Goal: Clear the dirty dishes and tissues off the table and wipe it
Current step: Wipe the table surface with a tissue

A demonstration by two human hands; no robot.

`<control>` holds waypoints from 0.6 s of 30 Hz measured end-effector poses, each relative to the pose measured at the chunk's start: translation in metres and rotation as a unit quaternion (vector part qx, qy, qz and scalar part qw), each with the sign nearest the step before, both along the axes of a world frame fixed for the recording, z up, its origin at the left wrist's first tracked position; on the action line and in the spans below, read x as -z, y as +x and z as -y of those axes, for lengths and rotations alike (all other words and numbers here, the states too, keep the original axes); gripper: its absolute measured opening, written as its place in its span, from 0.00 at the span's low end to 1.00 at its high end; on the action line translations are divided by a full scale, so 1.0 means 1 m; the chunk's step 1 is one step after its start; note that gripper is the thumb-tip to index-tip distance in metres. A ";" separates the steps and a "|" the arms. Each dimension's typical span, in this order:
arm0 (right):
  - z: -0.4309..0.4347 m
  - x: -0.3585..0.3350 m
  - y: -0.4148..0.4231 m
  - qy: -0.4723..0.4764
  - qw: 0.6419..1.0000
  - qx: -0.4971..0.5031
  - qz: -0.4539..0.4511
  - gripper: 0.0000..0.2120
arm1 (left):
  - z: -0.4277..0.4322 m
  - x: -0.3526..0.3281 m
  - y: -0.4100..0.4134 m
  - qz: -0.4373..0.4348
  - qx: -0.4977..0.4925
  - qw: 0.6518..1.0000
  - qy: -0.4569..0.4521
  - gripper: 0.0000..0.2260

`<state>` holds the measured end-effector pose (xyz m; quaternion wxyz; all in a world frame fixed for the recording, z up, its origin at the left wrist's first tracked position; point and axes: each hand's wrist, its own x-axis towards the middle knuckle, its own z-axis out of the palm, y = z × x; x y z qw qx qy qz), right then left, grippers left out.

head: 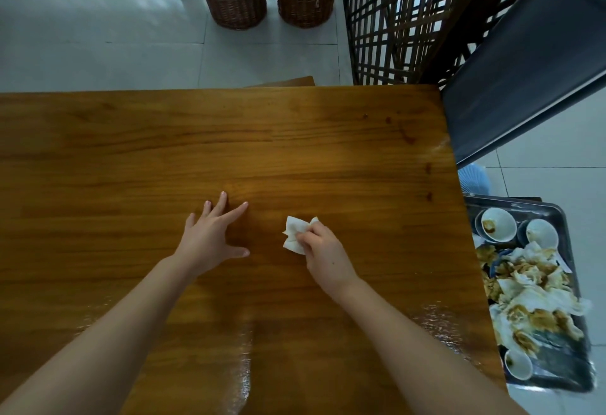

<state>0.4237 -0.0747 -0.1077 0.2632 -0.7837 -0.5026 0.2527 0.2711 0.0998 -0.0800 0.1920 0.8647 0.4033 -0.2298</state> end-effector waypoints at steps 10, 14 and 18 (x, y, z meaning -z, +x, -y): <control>-0.003 0.002 0.008 0.023 1.000 -0.018 0.001 0.09 | -0.009 0.004 -0.002 -0.012 0.012 1.000 -0.016 0.44; -0.005 0.003 0.008 0.020 1.000 -0.012 -0.001 0.08 | -0.018 -0.006 -0.005 0.044 -0.008 0.999 -0.003 0.41; -0.018 0.001 0.012 0.026 0.998 0.046 -0.036 0.09 | -0.035 -0.015 -0.018 0.075 -0.044 0.995 0.043 0.41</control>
